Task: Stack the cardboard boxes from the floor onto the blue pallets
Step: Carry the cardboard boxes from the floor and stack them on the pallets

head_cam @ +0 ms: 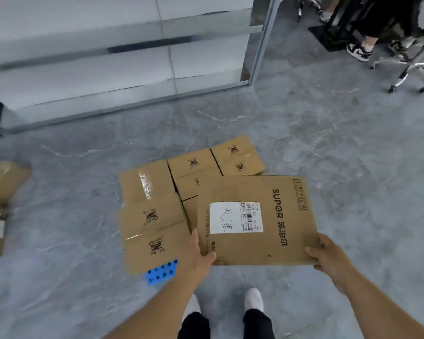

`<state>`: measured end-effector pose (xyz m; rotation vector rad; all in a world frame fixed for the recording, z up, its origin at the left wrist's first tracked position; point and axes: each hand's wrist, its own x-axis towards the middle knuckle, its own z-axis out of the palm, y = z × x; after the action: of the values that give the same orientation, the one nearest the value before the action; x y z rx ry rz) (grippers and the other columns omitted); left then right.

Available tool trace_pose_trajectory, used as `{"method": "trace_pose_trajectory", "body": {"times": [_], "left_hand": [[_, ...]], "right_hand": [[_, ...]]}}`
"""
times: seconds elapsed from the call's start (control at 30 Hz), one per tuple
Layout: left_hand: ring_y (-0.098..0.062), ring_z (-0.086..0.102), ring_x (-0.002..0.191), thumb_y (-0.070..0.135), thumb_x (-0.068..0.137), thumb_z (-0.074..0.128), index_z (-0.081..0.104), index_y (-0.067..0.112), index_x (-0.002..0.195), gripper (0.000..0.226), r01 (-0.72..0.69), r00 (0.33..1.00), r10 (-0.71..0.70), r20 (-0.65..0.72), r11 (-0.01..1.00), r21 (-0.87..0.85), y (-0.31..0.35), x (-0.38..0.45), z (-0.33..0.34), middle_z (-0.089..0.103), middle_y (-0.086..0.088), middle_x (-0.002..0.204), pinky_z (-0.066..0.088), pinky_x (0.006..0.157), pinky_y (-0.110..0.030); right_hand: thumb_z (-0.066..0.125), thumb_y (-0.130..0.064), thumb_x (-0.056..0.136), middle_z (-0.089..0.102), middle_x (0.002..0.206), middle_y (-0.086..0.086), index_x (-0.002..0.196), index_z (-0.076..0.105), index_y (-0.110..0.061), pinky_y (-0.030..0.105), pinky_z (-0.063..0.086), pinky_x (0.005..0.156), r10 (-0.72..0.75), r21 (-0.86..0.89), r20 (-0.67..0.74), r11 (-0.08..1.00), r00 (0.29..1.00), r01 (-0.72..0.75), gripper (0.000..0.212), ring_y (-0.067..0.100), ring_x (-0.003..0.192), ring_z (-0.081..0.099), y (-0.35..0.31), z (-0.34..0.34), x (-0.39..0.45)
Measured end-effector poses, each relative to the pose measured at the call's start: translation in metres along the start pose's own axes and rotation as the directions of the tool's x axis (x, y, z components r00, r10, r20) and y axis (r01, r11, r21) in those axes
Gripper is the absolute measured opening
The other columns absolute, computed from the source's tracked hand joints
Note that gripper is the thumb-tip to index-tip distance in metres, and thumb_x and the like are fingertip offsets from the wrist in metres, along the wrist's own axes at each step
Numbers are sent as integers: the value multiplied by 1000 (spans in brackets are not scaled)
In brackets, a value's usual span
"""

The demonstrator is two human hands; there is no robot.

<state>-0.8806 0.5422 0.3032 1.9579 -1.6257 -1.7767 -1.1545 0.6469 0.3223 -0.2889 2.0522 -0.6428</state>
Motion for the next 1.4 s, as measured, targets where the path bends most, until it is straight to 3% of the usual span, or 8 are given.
{"method": "trace_pose_trajectory", "body": {"times": [0.33,0.57,0.77,0.87,1.03,1.13,1.23,1.4], "left_hand": [[-24,51,113,31,85,55,29,20,139,60,213,969,-184,-164,960,181,-33,87,55,54,0,125,42,96,-46],[-24,32,132,36,84,54,28,20,140,63,305,937,-248,-248,924,230,-62,152,53,38,2,142,27,107,-49],[-29,39,129,28,87,54,3,33,148,79,286,944,-268,-193,956,71,-77,177,51,37,0,146,33,105,-54],[-32,51,115,25,87,51,2,42,145,78,291,942,-294,-163,956,-44,-77,171,56,52,-1,131,39,99,-57],[-28,51,117,30,91,45,5,41,145,68,261,947,-268,-179,963,-63,-83,164,56,54,1,131,35,102,-57],[-26,60,98,26,93,45,5,39,146,68,258,949,-261,-178,965,-39,-81,164,53,59,5,120,47,93,-46],[-12,54,65,16,93,46,12,36,145,65,250,947,-265,-180,963,-103,-75,166,51,56,12,90,48,46,-19],[-9,52,70,10,93,46,10,29,147,67,244,952,-266,-152,958,-149,-81,167,57,56,-2,111,42,53,-22]], "right_hand": [[51,-7,93,55,120,3,141,38,-18,35,41,84,-81,-239,228,961,970,137,51,22,103,55,-28,22,157],[51,-10,94,48,136,7,145,31,-17,40,45,93,-66,-283,263,949,963,142,55,26,116,52,-21,71,225],[52,-9,94,45,140,8,148,26,-18,42,45,97,-46,-280,250,953,967,118,60,28,120,50,-11,97,253],[52,-8,93,47,139,9,146,29,-16,39,46,94,-54,-273,236,954,970,119,58,28,119,51,-8,98,255],[51,-10,94,45,139,5,147,28,-17,37,45,94,-63,-323,270,934,961,152,58,24,116,51,-18,100,253],[51,-13,93,42,142,7,147,24,-15,44,41,103,-63,-401,275,899,959,174,60,27,123,47,-25,104,255],[51,-16,93,44,140,7,145,27,-13,44,42,102,-76,-429,276,882,958,194,57,27,121,47,-32,105,250],[49,-15,92,50,126,3,136,36,-14,37,49,86,-83,-431,272,881,959,198,45,23,106,52,-27,104,245]]}}
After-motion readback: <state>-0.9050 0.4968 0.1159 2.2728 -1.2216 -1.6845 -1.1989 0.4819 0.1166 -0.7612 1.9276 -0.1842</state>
